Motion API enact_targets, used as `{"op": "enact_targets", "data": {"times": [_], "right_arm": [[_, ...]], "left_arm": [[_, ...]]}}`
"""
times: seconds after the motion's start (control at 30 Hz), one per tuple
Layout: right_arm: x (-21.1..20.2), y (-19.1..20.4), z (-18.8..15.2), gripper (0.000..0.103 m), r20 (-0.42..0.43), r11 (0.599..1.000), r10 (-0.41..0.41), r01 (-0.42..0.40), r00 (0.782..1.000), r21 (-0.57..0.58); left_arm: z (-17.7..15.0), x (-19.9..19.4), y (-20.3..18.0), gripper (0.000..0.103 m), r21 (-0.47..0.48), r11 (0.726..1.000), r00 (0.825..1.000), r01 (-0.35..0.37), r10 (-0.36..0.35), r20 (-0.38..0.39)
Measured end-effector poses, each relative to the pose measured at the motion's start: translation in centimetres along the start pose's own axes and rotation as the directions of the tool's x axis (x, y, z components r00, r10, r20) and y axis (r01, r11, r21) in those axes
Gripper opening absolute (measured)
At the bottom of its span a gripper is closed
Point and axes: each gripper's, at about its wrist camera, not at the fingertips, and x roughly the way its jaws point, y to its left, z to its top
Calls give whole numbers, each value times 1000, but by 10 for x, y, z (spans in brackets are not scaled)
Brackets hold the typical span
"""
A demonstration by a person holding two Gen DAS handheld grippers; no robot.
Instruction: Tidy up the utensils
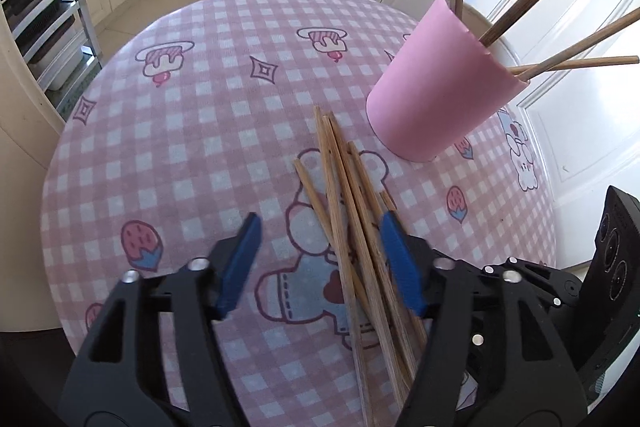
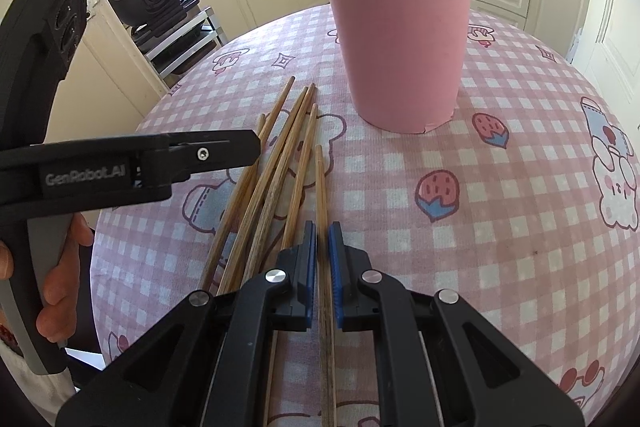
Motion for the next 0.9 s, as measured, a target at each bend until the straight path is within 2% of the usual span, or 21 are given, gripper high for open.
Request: {"op": "enact_targets", "data": {"times": [0.03,0.1,0.17,0.33,0.37,0.9], "right_arm": [[0,0,0,7,-1,1000,0,0,1000,0],[1,0,0,7,-2,1000,1,-1,1000,2],[1,-1,0,7,-2,1000,1,-1,1000,3],[1,0,2,7,-8,1000,-3,3,1000,-2],[2,0,2,7,-11,1000,-6,6,1000,-6],[29,20,37,5,-79,991,-98,90,992,-95]], "left_arm": [[0,2,-1,51,3,1000,1000,4,-4,-7],[0,7,-4,35,9,1000,1000,15,-15,-27],[0,10,-7,35,16,1000,999,18,-18,-33],[-1,13,-9,16,20,999,998,44,-43,-44],[0,12,-9,9,21,999,998,36,-35,-44],[-1,4,19,8,11,1000,999,20,-19,-43]]}}
